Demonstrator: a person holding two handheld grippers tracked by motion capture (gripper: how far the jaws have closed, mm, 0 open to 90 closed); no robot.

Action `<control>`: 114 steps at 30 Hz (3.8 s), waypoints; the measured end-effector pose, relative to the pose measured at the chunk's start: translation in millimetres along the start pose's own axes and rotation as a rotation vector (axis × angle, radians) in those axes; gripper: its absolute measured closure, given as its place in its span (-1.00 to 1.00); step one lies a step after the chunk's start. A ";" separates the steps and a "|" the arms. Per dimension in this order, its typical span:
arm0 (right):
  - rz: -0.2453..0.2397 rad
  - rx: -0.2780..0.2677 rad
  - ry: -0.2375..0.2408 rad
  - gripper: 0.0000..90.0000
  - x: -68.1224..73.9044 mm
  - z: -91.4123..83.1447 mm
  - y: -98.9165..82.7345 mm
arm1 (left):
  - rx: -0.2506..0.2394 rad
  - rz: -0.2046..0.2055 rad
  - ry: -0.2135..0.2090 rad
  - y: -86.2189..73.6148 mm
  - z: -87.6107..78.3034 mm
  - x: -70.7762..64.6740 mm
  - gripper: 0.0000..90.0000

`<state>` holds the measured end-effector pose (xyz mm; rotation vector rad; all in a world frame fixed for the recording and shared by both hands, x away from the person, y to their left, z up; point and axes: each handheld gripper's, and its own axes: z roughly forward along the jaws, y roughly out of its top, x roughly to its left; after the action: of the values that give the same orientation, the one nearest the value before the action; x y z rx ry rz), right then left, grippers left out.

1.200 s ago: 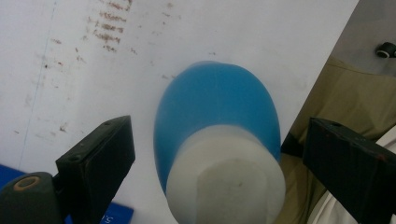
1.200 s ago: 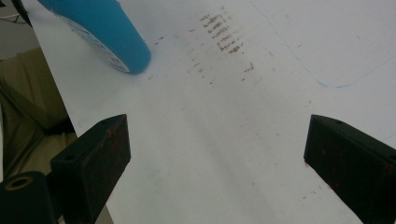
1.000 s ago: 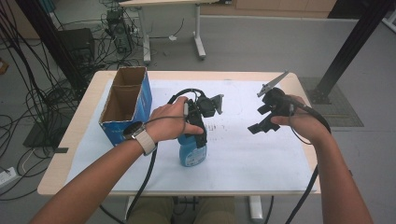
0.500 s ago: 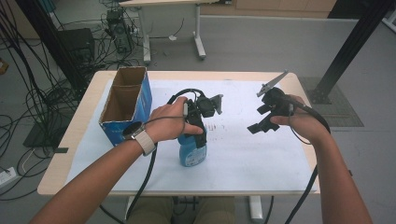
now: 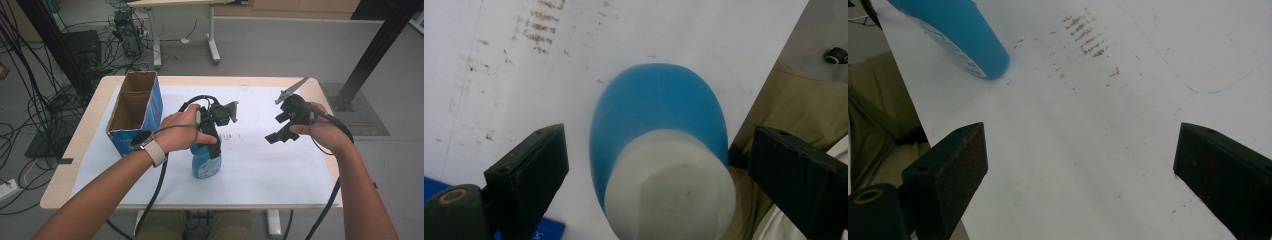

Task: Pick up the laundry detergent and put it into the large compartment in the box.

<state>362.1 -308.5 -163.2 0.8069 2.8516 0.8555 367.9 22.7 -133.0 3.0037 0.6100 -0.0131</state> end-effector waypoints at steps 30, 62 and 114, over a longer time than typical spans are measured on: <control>-0.001 0.002 0.000 -0.84 -0.9 0.8 1.0 | -0.003 -0.006 -0.002 -1.5 1.6 1.2 -0.78; 0.005 -0.001 -0.006 -0.84 0.0 0.2 -0.5 | -0.010 -0.016 -0.001 -3.0 4.6 0.2 -0.78; 0.013 -0.013 0.014 -0.84 -3.5 10.8 -7.7 | 0.002 -0.013 0.074 3.1 24.3 -14.3 -0.39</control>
<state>363.6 -310.4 -176.7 0.8220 2.8529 0.8841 356.1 12.4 -156.6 3.0136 0.6370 0.0966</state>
